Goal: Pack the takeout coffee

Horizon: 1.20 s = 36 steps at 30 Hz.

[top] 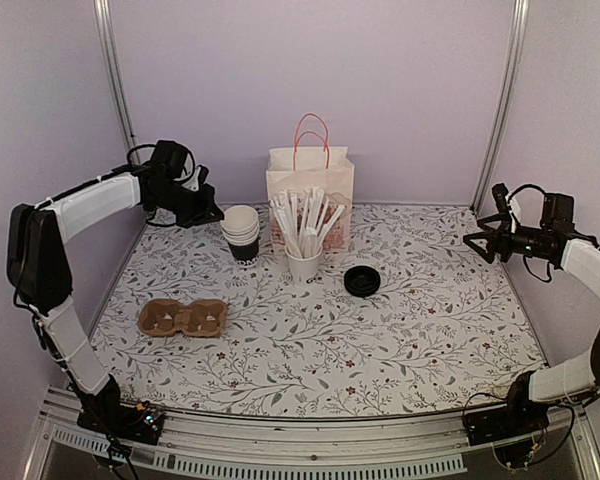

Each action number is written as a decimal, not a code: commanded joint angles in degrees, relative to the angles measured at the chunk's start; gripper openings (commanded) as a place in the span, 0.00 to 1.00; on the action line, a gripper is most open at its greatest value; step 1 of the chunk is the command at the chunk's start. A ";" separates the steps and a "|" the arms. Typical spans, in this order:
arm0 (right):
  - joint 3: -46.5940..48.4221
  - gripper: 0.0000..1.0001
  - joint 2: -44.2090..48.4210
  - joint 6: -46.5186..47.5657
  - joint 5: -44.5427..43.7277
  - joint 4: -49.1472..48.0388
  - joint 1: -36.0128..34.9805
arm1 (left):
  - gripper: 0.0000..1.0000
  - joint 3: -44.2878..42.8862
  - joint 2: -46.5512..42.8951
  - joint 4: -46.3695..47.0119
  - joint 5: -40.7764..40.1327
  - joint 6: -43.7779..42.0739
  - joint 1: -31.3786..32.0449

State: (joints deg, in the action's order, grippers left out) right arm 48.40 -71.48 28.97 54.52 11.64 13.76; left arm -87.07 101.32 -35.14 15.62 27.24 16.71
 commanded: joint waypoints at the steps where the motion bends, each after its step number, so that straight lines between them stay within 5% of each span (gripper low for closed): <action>1: 1.88 0.87 -0.41 0.60 -0.07 0.58 -0.44 | 0.00 4.75 -1.76 9.07 15.10 5.79 -2.18; 3: 2.06 0.86 -0.66 0.63 -0.16 0.84 -0.65 | 0.00 -5.48 0.57 -4.95 -22.30 -3.81 5.40; 4: 2.20 0.86 -0.82 0.72 -0.21 1.11 -0.74 | 0.00 -9.32 2.67 -10.84 -29.59 -4.66 5.84; 5: 2.22 0.86 -0.91 0.80 -0.23 1.17 -0.83 | 0.00 -9.62 3.04 -12.23 -23.69 -4.84 3.40; 7: 2.18 0.86 -0.95 0.81 -0.13 1.14 -0.91 | 0.00 -0.48 -1.05 0.57 -1.30 -0.69 -1.13; 9: 2.30 0.86 -1.03 0.89 -0.23 1.28 -1.00 | 0.00 4.13 -3.14 5.46 7.88 0.95 -2.40; 12: 2.38 0.86 -1.20 1.06 -0.45 1.37 -1.11 | 0.00 -3.25 -1.79 -5.06 -19.93 -4.11 3.28; 13: 2.40 0.86 -1.17 1.08 -0.51 1.37 -1.20 | 0.00 -4.84 -1.00 -6.98 -18.88 -4.92 3.87; 15: 2.32 0.87 -1.28 1.08 -0.37 1.43 -1.19 | 0.00 0.49 -1.78 0.94 7.61 -0.87 -0.68; 16: 2.38 0.87 -1.41 1.15 -0.31 1.45 -1.29 | 0.00 2.93 -2.71 4.69 9.87 1.67 -2.02; 18: 2.56 0.86 -1.51 1.21 -0.50 1.77 -1.36 | 0.00 -4.20 -1.54 -5.04 -19.33 -4.20 4.47; 19: 2.65 0.86 -1.48 1.26 -0.80 1.89 -1.37 | 0.00 -7.21 -0.05 -9.25 -25.19 -5.79 5.48; 21: 2.59 0.87 -1.31 1.40 -0.98 1.70 -1.43 | 0.00 -3.38 -0.49 -4.68 -4.41 -3.23 1.14; 22: 2.42 0.87 -1.23 1.39 -0.92 1.60 -1.47 | 0.00 -0.44 -1.59 -1.27 -2.90 -1.03 0.75; 25: 2.65 0.86 -1.37 1.44 -0.89 2.02 -1.50 | 0.00 -6.17 0.88 -10.30 -24.16 -4.87 5.16; 29: 2.66 0.86 -1.38 1.53 -0.91 2.03 -1.46 | 0.00 2.43 -2.28 3.08 6.16 -1.30 1.27; 36: 2.66 0.87 -1.45 1.53 -1.00 2.09 -1.45 | 0.00 -1.09 -2.63 0.49 2.32 0.23 0.94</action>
State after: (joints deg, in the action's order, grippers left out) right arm 49.34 -72.51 29.87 53.69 12.95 12.64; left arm -86.21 100.22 -35.94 16.01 26.52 18.11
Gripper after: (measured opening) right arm 0.866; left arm 0.009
